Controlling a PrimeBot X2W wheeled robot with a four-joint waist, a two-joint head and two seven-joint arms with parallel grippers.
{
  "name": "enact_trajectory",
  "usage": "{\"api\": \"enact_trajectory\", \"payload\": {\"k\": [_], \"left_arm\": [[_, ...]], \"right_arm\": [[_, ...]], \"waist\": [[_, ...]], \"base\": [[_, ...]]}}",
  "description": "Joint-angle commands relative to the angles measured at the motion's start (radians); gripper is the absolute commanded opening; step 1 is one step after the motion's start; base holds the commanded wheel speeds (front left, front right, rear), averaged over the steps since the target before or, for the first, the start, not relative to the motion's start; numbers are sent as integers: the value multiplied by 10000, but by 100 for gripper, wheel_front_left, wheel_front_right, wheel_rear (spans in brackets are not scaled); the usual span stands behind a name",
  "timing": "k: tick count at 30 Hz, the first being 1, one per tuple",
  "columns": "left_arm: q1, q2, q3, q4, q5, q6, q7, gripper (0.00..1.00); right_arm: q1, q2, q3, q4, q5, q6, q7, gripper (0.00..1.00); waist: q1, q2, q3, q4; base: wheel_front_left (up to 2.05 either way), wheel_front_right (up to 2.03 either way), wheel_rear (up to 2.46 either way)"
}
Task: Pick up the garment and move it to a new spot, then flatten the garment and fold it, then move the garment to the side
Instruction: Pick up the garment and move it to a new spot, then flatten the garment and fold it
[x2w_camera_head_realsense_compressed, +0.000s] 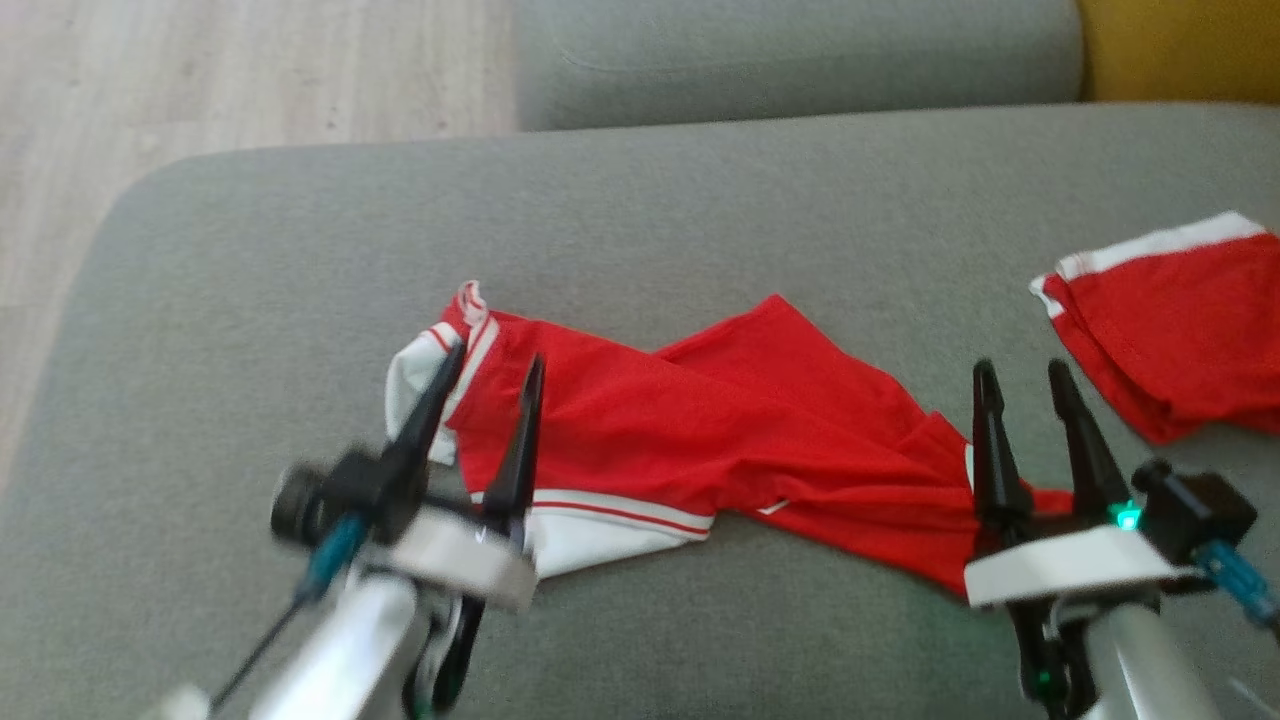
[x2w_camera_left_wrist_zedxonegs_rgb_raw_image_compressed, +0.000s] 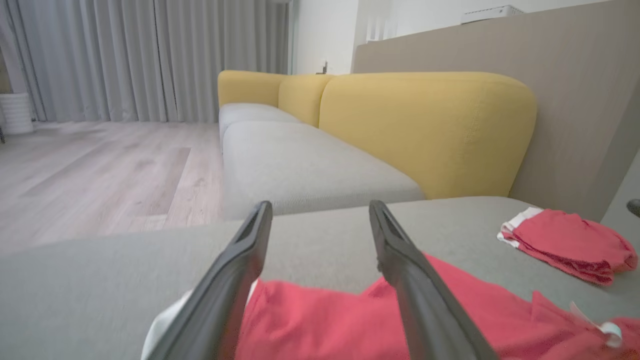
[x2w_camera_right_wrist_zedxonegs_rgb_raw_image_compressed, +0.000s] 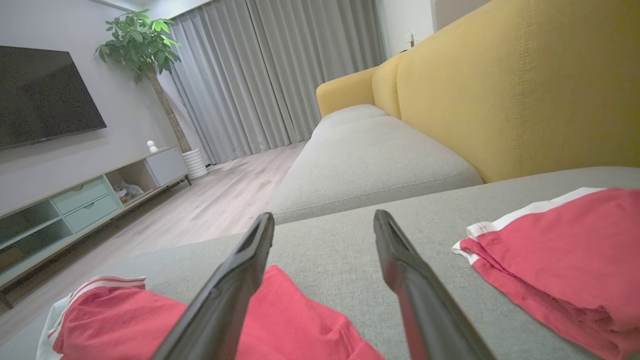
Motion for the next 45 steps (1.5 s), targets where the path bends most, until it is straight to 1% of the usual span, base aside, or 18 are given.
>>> {"api": "enact_trajectory", "payload": {"k": [1,4,7,10,13,17,19,23,26,28,37,39,43,44,45], "left_arm": [[-73,177,547,-426,91,17,-50,100],[1075,198,1039,-629,156,43,-50,100],[1928,60,1486,-774,236,-21,-50,100],[2304,-125,1911,-855,410,-142,-50,100],[2334,-301,2030,-791,695,-382,-50,100],[2260,-579,1911,-310,794,-737,-22,100],[2216,-723,1726,169,629,-938,290,100],[1974,-804,1240,984,679,-1295,889,100],[1778,-880,1081,1411,627,-1469,1149,100],[1639,-867,1026,1719,679,-1441,1268,100],[1147,-940,1092,2962,824,-860,1334,100],[1138,-941,1048,3075,829,-878,1396,100],[1068,-874,633,3491,997,-1156,1839,100],[1052,-861,520,3585,1032,-1237,2000,96],[1035,-839,400,3686,1076,-1312,2186,55]], "right_arm": [[-18,-35,218,-329,-62,-7,-109,100],[179,-35,211,-311,-52,-7,-109,100],[285,-35,230,-326,-12,-7,-109,100],[311,-35,245,-342,-5,-7,-109,100],[283,-35,293,-321,-23,-7,-109,100],[172,-35,393,-328,-16,-7,-109,100],[124,-35,452,-347,3,-7,-109,100],[48,-35,530,-365,7,-7,-109,100],[11,-35,495,-380,-3,-7,-109,100],[-18,-35,480,-382,-8,-7,-109,100],[-120,-35,532,-410,16,-7,-109,100],[-128,-35,526,-406,28,-7,-109,100],[-130,-35,545,-360,52,-7,-109,100],[-134,-35,557,-347,55,-7,-109,100],[-144,-35,570,-331,61,-7,-109,100]], "waist": [[1,0,-205,238],[1,0,-281,359],[1,0,-260,404],[1,0,-230,424],[1,0,-210,397],[1,0,-139,269],[1,0,-66,201],[1,0,167,72],[1,0,368,2],[1,0,474,-49],[1,0,793,-281],[1,0,807,-287],[1,0,814,-288],[1,0,808,-290],[1,0,800,-294]], "base": [[0,0,0],[0,0,0],[0,0,0],[0,0,0],[0,0,0],[0,0,0],[0,0,0],[0,0,0],[0,0,0],[0,0,0],[0,0,0],[0,0,0],[0,0,0],[0,0,0],[0,0,0]]}}
